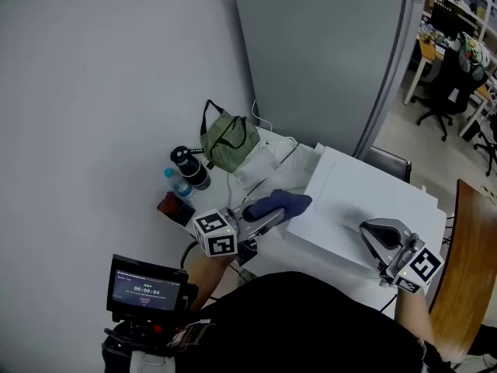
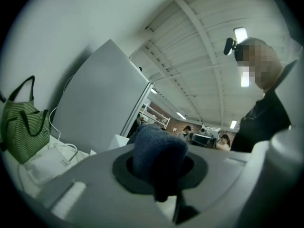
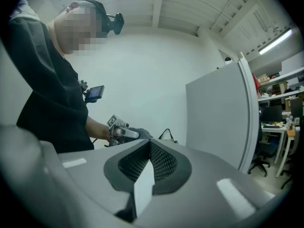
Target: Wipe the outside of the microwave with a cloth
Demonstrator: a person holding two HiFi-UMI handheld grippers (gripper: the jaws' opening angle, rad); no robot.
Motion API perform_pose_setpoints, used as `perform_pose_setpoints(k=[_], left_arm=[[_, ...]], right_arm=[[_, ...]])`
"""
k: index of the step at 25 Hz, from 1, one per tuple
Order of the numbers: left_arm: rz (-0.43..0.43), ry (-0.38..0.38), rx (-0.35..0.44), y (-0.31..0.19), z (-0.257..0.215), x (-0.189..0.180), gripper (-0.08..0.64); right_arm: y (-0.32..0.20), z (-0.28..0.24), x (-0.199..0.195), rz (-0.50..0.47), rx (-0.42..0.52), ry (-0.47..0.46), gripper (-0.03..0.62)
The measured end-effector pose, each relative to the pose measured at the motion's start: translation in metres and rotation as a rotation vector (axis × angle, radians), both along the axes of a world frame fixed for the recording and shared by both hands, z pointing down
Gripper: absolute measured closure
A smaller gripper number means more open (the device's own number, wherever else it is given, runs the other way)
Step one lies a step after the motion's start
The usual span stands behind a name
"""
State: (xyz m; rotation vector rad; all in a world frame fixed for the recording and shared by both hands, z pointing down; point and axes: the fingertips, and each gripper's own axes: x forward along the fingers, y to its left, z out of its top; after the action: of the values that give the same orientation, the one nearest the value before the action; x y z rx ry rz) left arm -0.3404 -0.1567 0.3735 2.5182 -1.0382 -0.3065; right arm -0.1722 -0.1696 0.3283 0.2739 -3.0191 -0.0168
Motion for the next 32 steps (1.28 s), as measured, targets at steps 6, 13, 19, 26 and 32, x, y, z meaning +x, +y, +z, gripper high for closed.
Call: perform_pose_setpoints(k=[6, 13, 19, 26, 32], left_arm=[[0.063, 0.069, 0.012, -0.069, 0.027, -0.038, 0.501], [0.076, 0.036, -0.015, -0.153, 0.053, -0.054, 0.502], [0.146, 0.011, -0.011, -0.2, 0.073, -0.03, 0.502], [0.253, -0.096, -0.032, -0.221, 0.101, 0.015, 0.501], [0.315, -0.201, -0.105, -0.251, 0.142, 0.027, 0.504]], right_arm=[[-0.024, 0.007, -0.022, 0.131, -0.028, 0.115, 0.586], [-0.011, 0.003, -0.019, 0.237, -0.037, 0.245, 0.586], [-0.032, 0.004, -0.015, 0.256, -0.029, 0.307, 0.586], [-0.059, 0.017, -0.004, 0.251, -0.04, 0.377, 0.586], [-0.074, 0.021, 0.005, 0.272, -0.04, 0.401, 0.586]])
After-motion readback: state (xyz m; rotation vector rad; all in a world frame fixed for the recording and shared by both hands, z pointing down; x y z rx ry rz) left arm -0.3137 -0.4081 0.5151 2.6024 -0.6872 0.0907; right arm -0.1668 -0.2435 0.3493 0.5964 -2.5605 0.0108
